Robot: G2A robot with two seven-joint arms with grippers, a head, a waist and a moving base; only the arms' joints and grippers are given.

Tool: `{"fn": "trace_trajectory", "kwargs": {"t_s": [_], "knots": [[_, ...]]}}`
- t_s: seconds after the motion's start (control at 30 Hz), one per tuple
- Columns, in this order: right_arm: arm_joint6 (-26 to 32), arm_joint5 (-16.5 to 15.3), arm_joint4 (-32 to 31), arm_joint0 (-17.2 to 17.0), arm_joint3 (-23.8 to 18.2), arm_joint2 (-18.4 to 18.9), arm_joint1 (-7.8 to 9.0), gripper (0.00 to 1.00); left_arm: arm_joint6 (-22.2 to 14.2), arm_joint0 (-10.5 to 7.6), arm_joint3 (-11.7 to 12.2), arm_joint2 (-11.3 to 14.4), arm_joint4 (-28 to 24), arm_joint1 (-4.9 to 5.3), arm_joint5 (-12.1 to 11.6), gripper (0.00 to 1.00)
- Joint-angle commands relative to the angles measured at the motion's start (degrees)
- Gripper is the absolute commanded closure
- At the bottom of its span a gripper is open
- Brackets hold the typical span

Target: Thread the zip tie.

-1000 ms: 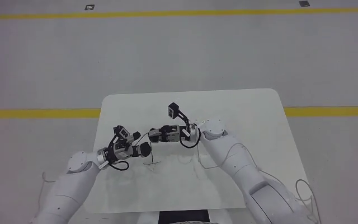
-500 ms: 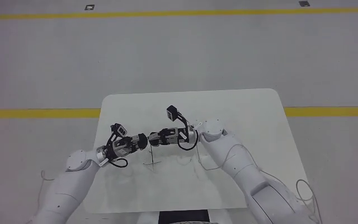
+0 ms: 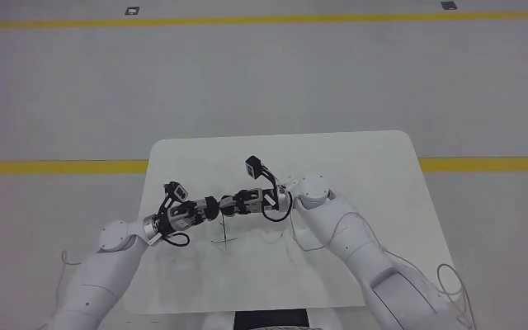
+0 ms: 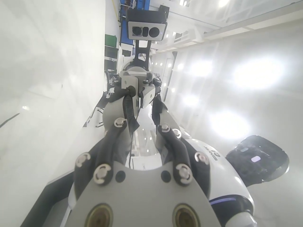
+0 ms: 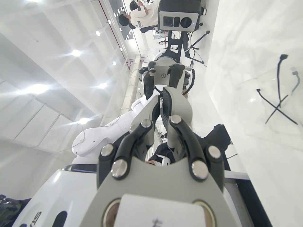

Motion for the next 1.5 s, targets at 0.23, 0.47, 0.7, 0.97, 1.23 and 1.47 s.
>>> {"fn": "trace_trajectory", "kwargs": {"t_s": [0.23,0.47,0.7,0.97,1.23,1.47], "knots": [[-0.55,0.33,0.38,0.52,0.87,-0.9,0.04,1.0,0.12,-0.27,0.51,0.19,0.09,0.07,-0.08,0.89],[-0.77,0.24,1.01,0.85,1.32,-1.56,-0.02,1.0,0.15,-0.49,0.63,0.48,0.19,0.09,-0.17,0.91],[-2.94,-1.1,2.77,0.53,1.4,-0.94,0.12,1.0,0.53,-0.47,0.73,0.61,-0.22,0.08,-0.62,0.87],[-4.02,-1.14,3.3,-0.01,0.71,-1.07,0.29,1.0,0.74,-0.38,0.55,0.68,-0.4,0.12,-0.79,0.83],[-5.12,-0.69,2.73,0.08,0.49,-1.81,0.31,1.0,0.67,-0.31,0.35,0.7,-0.57,0.19,-0.74,0.84],[-5.07,-0.66,2.45,0.27,0.54,-2.5,0.32,1.0,0.7,-0.34,0.44,0.87,-0.38,0.24,-0.8,0.99]]}}
